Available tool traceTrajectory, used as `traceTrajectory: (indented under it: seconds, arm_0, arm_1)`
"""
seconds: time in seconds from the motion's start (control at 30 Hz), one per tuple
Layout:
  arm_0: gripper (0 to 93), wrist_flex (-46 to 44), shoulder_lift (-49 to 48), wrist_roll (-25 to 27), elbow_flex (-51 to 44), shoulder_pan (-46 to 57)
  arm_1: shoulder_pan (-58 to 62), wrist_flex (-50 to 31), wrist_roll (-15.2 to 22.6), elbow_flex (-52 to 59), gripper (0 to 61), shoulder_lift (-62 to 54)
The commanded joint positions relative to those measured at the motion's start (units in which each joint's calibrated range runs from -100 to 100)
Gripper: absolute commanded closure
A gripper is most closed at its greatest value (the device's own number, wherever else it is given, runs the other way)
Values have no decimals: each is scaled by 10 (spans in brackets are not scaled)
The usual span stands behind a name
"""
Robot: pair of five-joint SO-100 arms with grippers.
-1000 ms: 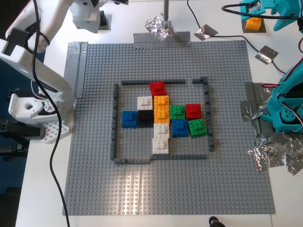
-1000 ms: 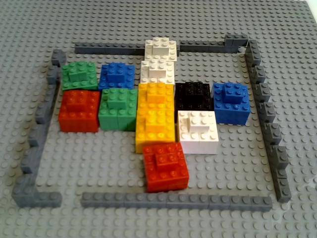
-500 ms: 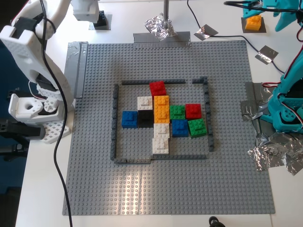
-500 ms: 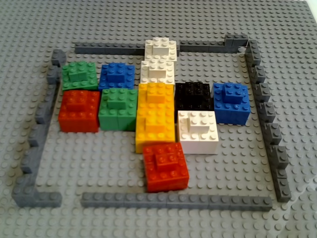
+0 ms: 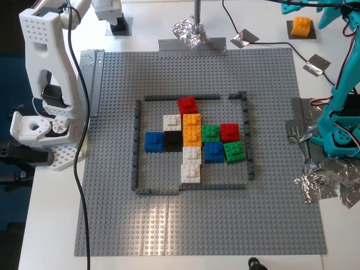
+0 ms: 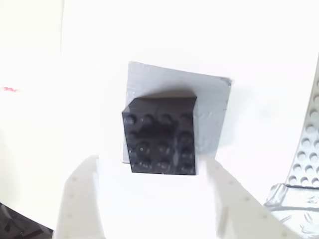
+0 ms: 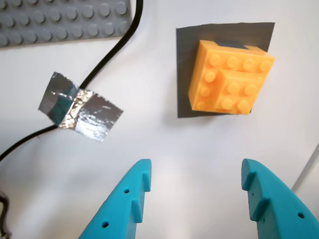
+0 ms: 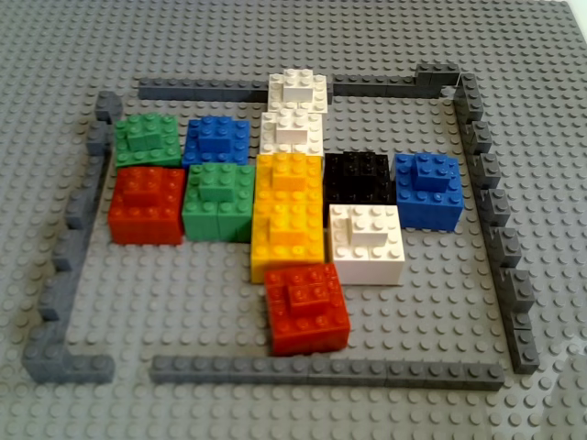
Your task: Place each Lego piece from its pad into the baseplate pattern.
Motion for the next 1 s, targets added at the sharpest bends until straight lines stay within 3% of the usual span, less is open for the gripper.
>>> traceTrajectory:
  seconds: [0.0, 0.53, 0.87, 0.97]
  arm_0:
    - [723, 3, 10, -5, -48, -18]
    - [724, 3, 94, -16, -144, -25]
    - [724, 4, 130, -29, -183, -38]
    - [724, 3, 131, -29, -184, -42]
  arm_1:
    - [0, -19, 13, -66, 367, 9]
    - [-9, -18, 15, -111, 383, 38]
    - [-22, -10, 16, -103, 520, 50]
    - [-22, -3, 17, -103, 537, 53]
